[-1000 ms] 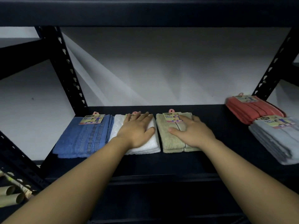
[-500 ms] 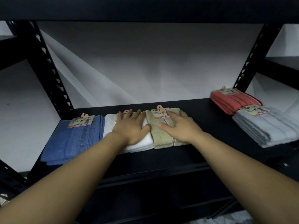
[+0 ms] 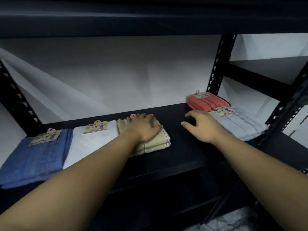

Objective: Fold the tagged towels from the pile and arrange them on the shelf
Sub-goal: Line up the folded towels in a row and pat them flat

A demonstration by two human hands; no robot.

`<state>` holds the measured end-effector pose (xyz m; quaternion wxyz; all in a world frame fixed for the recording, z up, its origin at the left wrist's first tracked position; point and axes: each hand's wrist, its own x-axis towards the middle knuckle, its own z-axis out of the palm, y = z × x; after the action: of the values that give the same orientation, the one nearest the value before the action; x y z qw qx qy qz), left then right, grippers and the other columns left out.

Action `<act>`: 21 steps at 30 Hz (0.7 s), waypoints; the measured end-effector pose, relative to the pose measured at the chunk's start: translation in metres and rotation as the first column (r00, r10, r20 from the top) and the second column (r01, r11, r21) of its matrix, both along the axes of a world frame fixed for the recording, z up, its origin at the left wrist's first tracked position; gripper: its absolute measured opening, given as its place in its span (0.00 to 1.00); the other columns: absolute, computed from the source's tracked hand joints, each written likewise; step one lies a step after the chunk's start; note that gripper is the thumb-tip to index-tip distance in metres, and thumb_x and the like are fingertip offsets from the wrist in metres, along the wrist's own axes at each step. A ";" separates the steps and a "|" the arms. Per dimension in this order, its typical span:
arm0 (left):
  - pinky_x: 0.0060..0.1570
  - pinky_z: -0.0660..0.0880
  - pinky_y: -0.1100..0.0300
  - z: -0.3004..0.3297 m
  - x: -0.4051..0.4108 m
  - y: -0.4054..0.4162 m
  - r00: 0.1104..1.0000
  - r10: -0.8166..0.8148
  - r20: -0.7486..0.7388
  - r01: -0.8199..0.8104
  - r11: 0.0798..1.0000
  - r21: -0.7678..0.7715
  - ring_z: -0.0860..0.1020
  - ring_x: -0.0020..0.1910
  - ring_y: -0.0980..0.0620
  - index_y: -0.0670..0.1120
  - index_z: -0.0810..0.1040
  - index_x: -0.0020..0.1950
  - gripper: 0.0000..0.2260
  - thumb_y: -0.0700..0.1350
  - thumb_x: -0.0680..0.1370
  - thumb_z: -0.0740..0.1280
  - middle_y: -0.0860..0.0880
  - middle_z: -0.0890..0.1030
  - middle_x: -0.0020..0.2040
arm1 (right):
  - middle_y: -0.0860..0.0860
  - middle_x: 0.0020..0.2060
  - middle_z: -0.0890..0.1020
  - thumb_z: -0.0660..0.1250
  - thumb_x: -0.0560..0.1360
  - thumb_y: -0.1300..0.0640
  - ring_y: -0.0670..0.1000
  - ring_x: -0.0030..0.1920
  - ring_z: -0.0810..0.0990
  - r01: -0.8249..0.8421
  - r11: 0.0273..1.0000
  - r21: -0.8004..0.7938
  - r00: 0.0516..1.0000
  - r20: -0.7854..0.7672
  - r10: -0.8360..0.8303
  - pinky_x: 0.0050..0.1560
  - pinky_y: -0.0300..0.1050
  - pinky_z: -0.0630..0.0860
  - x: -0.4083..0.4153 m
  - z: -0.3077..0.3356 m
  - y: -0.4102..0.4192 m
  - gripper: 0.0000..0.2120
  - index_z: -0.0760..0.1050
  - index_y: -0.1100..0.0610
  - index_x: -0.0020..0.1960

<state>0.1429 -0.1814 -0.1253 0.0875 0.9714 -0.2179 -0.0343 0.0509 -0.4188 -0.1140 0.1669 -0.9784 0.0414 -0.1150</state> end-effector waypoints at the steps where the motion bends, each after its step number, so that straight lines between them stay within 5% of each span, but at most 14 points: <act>1: 0.77 0.53 0.35 -0.001 0.000 -0.004 0.999 0.033 -0.012 -0.033 0.999 -0.010 0.59 0.80 0.40 0.55 0.61 0.82 0.36 0.72 0.78 0.53 0.48 0.63 0.82 | 0.50 0.60 0.82 0.67 0.79 0.41 0.54 0.64 0.77 0.002 1.000 0.000 1.000 0.025 -0.002 0.62 0.50 0.75 -0.002 0.000 -0.016 0.21 0.78 0.52 0.66; 4: 0.77 0.56 0.37 -0.008 0.002 -0.009 0.997 0.080 0.003 -0.080 0.997 -0.005 0.63 0.78 0.39 0.56 0.62 0.81 0.36 0.73 0.77 0.54 0.48 0.66 0.80 | 0.48 0.50 0.81 0.69 0.79 0.51 0.57 0.57 0.80 0.024 1.000 -0.014 0.994 0.109 -0.022 0.53 0.48 0.74 -0.007 0.004 -0.062 0.13 0.82 0.56 0.59; 7: 0.77 0.55 0.38 -0.020 0.005 -0.005 0.996 0.085 0.035 -0.084 0.996 -0.016 0.62 0.79 0.39 0.58 0.62 0.80 0.34 0.73 0.78 0.53 0.49 0.66 0.80 | 0.53 0.61 0.82 0.65 0.78 0.49 0.58 0.62 0.78 0.112 0.990 -0.088 0.992 0.061 -0.107 0.66 0.57 0.72 -0.006 0.004 -0.103 0.16 0.81 0.53 0.62; 10: 0.78 0.54 0.39 -0.027 0.006 -0.004 0.995 0.083 0.048 -0.082 0.996 -0.032 0.62 0.79 0.41 0.59 0.63 0.80 0.36 0.75 0.76 0.50 0.50 0.66 0.80 | 0.49 0.74 0.72 0.61 0.78 0.38 0.59 0.73 0.68 0.208 0.964 -0.165 0.969 -0.097 -0.225 0.74 0.71 0.54 -0.008 -0.005 -0.126 0.23 0.73 0.42 0.71; 14: 0.77 0.55 0.38 -0.032 0.008 0.000 0.994 0.076 0.074 -0.071 0.996 -0.062 0.64 0.78 0.43 0.59 0.64 0.78 0.41 0.77 0.70 0.44 0.51 0.68 0.78 | 0.48 0.79 0.66 0.58 0.78 0.34 0.60 0.76 0.64 0.176 0.978 -0.110 0.972 -0.139 -0.190 0.72 0.64 0.61 -0.013 -0.011 -0.124 0.28 0.66 0.39 0.76; 21: 0.77 0.57 0.40 -0.042 0.013 0.002 0.990 0.076 0.118 -0.069 0.996 -0.060 0.65 0.77 0.46 0.60 0.65 0.77 0.38 0.77 0.73 0.45 0.52 0.70 0.77 | 0.46 0.79 0.64 0.56 0.80 0.39 0.57 0.77 0.61 0.117 0.990 -0.073 0.980 -0.156 -0.127 0.70 0.63 0.61 -0.022 -0.011 -0.090 0.26 0.66 0.39 0.77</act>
<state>0.1554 -0.1792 -0.1673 0.1026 0.9762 -0.1883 0.0334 0.0291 -0.5086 -0.1246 0.1247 -0.9848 0.1109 -0.0473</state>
